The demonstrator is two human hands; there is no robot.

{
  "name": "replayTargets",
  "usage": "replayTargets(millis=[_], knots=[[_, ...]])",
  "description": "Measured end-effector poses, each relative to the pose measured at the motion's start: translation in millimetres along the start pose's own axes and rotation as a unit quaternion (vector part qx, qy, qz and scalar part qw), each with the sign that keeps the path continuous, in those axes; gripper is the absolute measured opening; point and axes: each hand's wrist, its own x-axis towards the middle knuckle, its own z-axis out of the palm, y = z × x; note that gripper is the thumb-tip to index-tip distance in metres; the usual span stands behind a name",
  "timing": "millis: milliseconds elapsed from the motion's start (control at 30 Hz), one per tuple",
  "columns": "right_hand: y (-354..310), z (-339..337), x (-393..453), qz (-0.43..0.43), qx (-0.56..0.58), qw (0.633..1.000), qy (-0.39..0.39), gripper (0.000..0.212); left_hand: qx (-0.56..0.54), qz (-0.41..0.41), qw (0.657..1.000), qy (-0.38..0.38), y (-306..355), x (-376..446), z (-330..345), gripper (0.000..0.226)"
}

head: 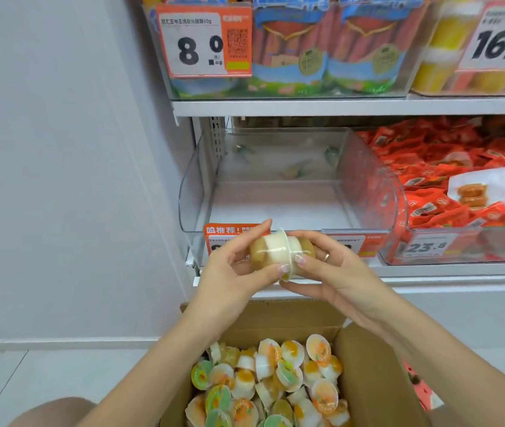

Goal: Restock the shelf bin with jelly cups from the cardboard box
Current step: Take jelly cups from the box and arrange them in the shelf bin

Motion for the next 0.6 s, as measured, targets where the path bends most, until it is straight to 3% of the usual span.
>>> replayTargets(millis=[200,367,600], knots=[[-3,0,-2,0.004,0.013,1.0,0.003,0.044,0.024,0.028,0.999,-0.024,2,4,2,0.053],[-4,2,-1,0.019,0.054,0.998,0.01,0.048,0.048,0.036,0.998,-0.032,-1,6,7,0.063],[3,7,-1,0.036,0.053,0.998,0.024,0.049,0.163,0.059,0.984,0.037,-10,4,10,0.056]])
